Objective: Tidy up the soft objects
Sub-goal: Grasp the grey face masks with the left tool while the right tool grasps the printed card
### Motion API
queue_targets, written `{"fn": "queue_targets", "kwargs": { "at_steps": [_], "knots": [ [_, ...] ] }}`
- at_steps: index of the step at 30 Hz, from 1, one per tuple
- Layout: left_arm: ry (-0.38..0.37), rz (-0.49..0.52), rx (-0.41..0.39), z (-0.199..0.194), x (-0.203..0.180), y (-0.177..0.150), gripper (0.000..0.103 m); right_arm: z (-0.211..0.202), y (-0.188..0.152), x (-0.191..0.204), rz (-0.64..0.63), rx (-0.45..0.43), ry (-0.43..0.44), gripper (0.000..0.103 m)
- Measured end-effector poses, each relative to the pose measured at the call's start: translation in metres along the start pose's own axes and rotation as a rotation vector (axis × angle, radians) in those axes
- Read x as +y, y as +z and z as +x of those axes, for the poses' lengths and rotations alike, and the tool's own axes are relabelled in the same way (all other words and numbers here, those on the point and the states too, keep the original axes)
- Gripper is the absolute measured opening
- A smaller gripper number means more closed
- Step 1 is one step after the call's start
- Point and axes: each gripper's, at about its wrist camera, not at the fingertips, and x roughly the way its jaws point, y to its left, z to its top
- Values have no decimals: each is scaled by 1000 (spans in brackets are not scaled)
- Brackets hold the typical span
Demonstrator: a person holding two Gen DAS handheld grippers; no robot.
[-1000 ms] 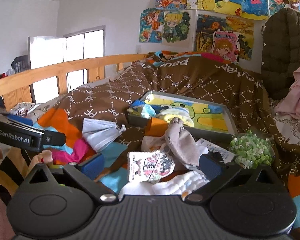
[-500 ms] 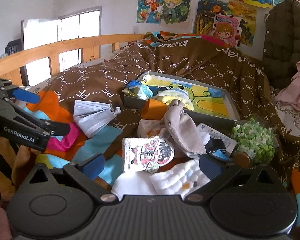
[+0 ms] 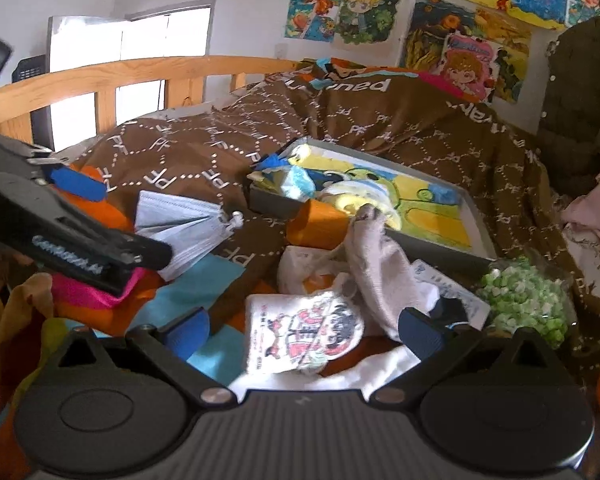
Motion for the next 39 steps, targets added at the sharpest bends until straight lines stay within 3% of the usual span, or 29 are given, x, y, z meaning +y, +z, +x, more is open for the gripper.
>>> {"fn": "queue_targets", "kwargs": {
  "at_steps": [10, 20, 29, 33, 39],
  "knots": [
    [-48, 53, 30, 33, 3, -1, 101, 17, -7, 15, -80, 1, -28, 102],
    [-91, 57, 46, 53, 7, -8, 84, 30, -9, 16, -37, 16, -39, 90],
    [-111, -26, 61, 60, 15, -9, 64, 37, -11, 10, 4, 47, -75, 72],
    [-115, -39, 69, 62, 18, -12, 58, 37, -11, 11, 0, 63, -73, 59],
    [-97, -59, 84, 62, 20, -10, 40, 35, -11, 14, -5, 64, -62, 44]
  ]
}}
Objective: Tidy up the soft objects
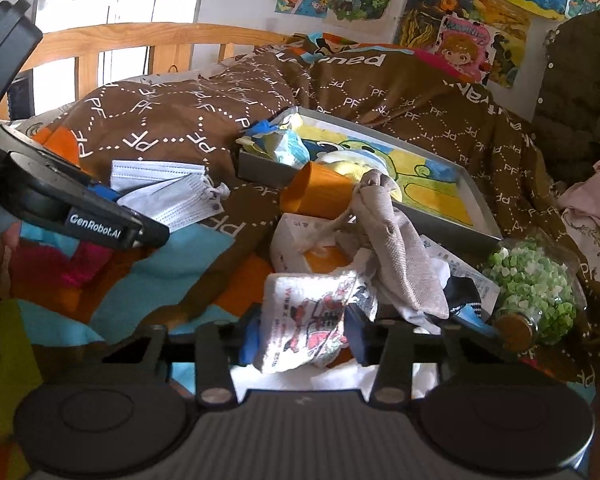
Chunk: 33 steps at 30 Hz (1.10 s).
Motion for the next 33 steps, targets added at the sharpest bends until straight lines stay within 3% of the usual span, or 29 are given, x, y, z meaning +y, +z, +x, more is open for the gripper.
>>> {"fn": "queue_targets", "kwargs": {
  "at_steps": [2, 10, 19, 27, 33],
  "knots": [
    [0, -7, 0, -1, 0, 0, 31, -1, 0, 0, 6, 1, 2, 43],
    [-49, 18, -9, -6, -11, -1, 19, 0, 0, -10, 97, 32, 32, 37],
    [-100, 37, -48, -17, -28, -4, 18, -2, -3, -23, 193, 51, 67, 33],
    [-137, 59, -77, -26, -40, -4, 18, -9, -6, -52, 408, 32, 183, 30],
    [-128, 42, -104, -32, -39, -3, 18, -11, -6, -55, 423, 28, 200, 28]
  ]
}}
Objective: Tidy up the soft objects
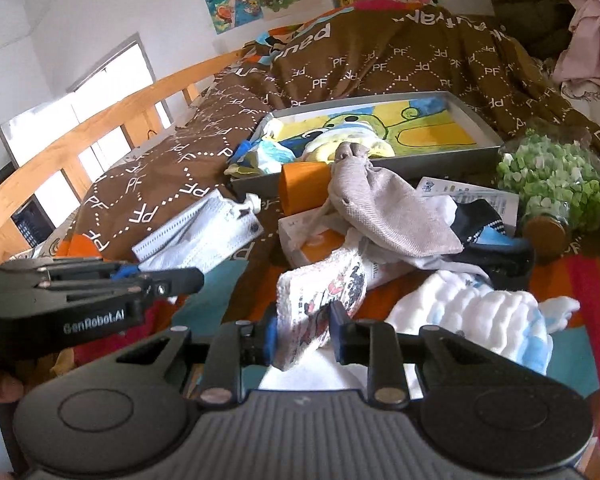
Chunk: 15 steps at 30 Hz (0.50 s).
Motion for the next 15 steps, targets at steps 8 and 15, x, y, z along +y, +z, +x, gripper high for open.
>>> {"fn": "queue_targets", "kwargs": {
  "at_steps": [8, 15],
  "knots": [
    [27, -22, -57, -7, 4, 4, 18, -5, -3, 9, -16, -16, 38, 27],
    [50, -31, -69, -7, 5, 5, 18, -10, -3, 13, -15, -47, 89, 26]
  ]
}}
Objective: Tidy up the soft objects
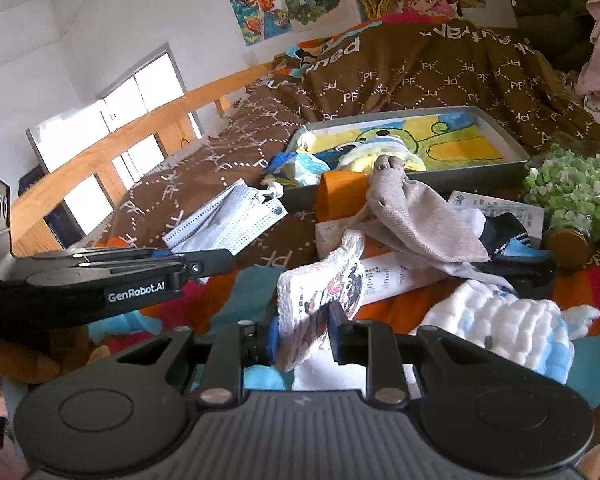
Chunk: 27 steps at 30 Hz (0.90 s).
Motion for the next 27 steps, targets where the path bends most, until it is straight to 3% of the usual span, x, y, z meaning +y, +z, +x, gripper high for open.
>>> {"fn": "queue_targets", "kwargs": {
  "at_steps": [5, 7, 19, 27],
  "knots": [
    [13, -26, -34, -4, 4, 1, 18, -6, 3, -2, 27, -36, 47, 27],
    [13, -32, -54, -7, 4, 1, 18, -9, 4, 0, 16, -59, 67, 12],
    [12, -48, -94, -11, 5, 3, 18, -14, 6, 4, 5, -104, 81, 12],
    [87, -25, -212, -23, 3, 7, 18, -24, 21, 1, 21, -189, 84, 12]
  ]
}}
